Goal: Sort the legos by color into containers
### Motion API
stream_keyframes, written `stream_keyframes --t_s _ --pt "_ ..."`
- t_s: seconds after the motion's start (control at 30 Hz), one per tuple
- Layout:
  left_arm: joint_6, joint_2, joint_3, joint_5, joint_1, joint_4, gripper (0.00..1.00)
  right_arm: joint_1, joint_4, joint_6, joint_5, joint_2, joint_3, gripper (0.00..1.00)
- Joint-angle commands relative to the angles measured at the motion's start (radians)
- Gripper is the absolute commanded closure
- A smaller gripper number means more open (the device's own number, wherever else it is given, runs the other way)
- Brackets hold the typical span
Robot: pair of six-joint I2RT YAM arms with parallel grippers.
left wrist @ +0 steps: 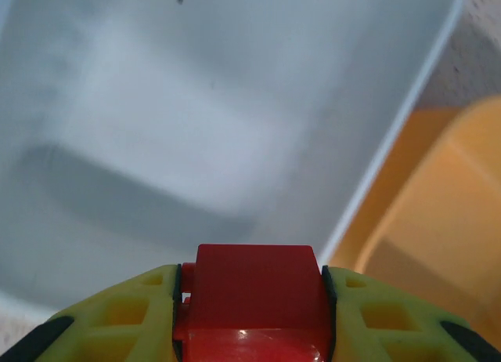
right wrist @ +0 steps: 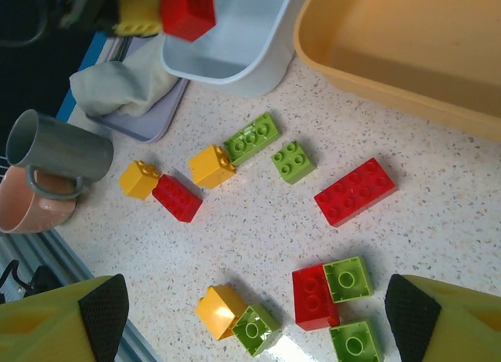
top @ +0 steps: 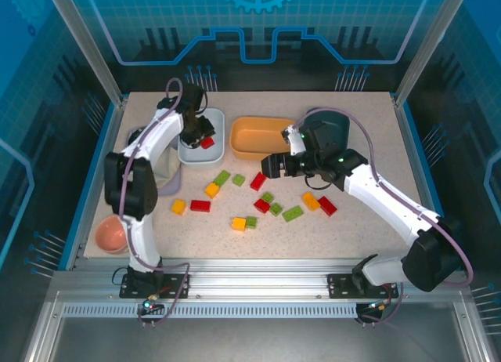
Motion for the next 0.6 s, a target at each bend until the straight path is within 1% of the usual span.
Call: stream_keyframes --t_s 0.0,0.13,0.23,0.27,0.4,0.47,0.57 --pt "0.051 0.106 0.128 -0.016 0.027 -0.098 0.7 -0.019 -0.059 0.03 0.031 0.025 0.029 0.12" --pt "0.053 0.216 0.211 -0.007 0.051 -0.118 0.68 -0.023 -0.084 0.038 0.037 0.039 0.011 0.13" --pt "0.057 0.278 0.258 0.019 0.058 -0.123 0.64 -0.025 -0.105 0.038 0.043 0.043 0.001 0.13" --pt "0.059 0.296 0.274 0.026 0.057 -0.128 0.61 -0.025 -0.112 0.039 0.051 0.038 -0.005 0.13" --pt "0.062 0.323 0.311 0.03 0.057 -0.145 0.4 -0.03 -0.142 0.058 0.072 0.01 -0.033 0.13" --pt "0.062 0.307 0.317 0.027 0.055 -0.146 0.33 -0.037 -0.158 0.077 0.068 -0.006 -0.049 0.13" --pt "0.059 0.233 0.302 0.027 0.039 -0.14 0.21 -0.064 -0.195 0.134 0.065 -0.038 -0.086 0.14"
